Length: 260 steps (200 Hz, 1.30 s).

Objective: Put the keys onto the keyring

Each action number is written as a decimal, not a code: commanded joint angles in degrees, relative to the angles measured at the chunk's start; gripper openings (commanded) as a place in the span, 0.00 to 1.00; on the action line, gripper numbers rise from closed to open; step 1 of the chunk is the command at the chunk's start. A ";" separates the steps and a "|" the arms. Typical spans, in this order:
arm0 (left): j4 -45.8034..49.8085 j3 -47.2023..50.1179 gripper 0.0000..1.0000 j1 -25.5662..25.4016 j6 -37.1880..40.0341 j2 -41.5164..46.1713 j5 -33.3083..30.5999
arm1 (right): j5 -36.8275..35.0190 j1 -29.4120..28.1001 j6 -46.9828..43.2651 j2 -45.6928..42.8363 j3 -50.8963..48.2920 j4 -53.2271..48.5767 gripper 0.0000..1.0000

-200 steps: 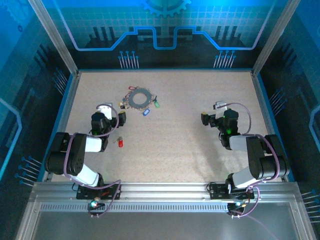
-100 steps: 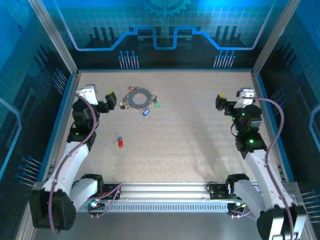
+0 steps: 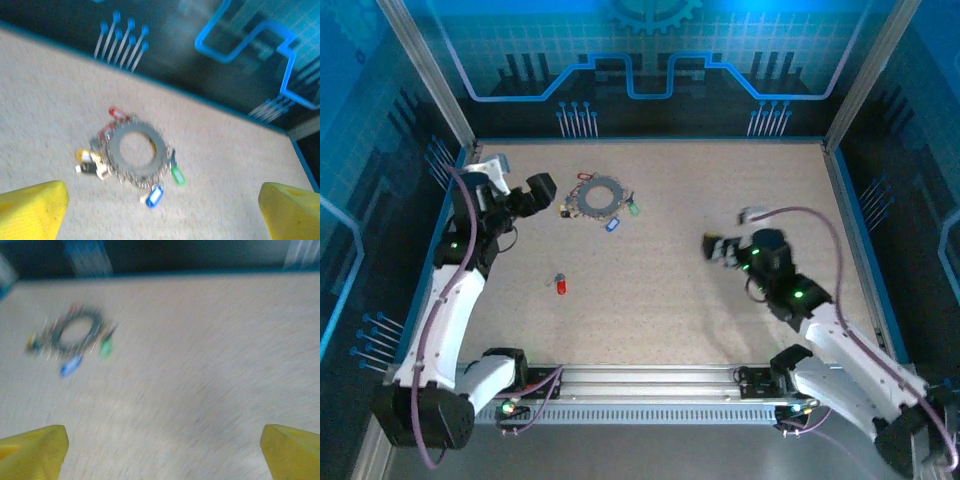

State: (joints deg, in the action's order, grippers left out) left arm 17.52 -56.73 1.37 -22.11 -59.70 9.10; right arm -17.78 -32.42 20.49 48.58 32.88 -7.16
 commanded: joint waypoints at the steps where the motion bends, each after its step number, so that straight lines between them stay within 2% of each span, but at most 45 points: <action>1: 6.55 -0.30 0.99 -1.87 1.77 -0.89 4.00 | -5.05 -8.76 -1.06 3.50 -4.34 8.82 1.00; 20: 7.67 1.57 0.99 -4.31 4.41 -0.91 3.63 | -4.44 -13.63 1.60 9.06 -8.27 15.70 1.00; 41: 10.11 4.34 0.99 -7.40 6.56 -1.34 1.95 | -6.67 -18.67 -3.30 13.72 -4.94 15.68 1.00; 68: 16.05 7.34 0.99 -8.31 6.11 -1.89 0.54 | -4.55 -19.16 -4.70 19.27 -1.56 14.44 1.00; 95: 19.14 10.00 0.99 -8.31 3.32 -2.73 -3.21 | -4.96 -19.49 -4.64 19.80 -1.22 14.38 1.00; 119: 20.38 10.54 0.90 -8.31 1.86 -5.10 -2.29 | -6.26 -19.51 -3.80 19.28 -1.51 14.04 1.00; 152: 22.52 9.69 0.65 -8.13 1.36 -12.66 -3.46 | -7.57 -19.51 -2.94 19.77 -0.83 12.81 1.00; 173: 22.70 8.40 0.56 -7.03 1.51 -17.51 -0.02 | -8.47 -19.52 -2.43 20.67 0.17 11.54 1.00; 220: 22.82 5.47 0.57 -3.48 -2.32 -25.34 -0.85 | -10.78 -19.53 -0.77 20.44 0.33 10.41 1.00; 260: 23.05 3.16 0.57 -2.75 -3.62 -31.53 2.30 | -12.37 -19.60 0.24 19.67 -0.14 9.86 1.00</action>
State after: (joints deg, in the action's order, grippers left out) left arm 38.70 -51.35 -1.63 -23.90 -88.53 8.01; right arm -27.66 -51.35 18.94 69.04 31.94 3.46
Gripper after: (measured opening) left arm 0.570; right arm 0.997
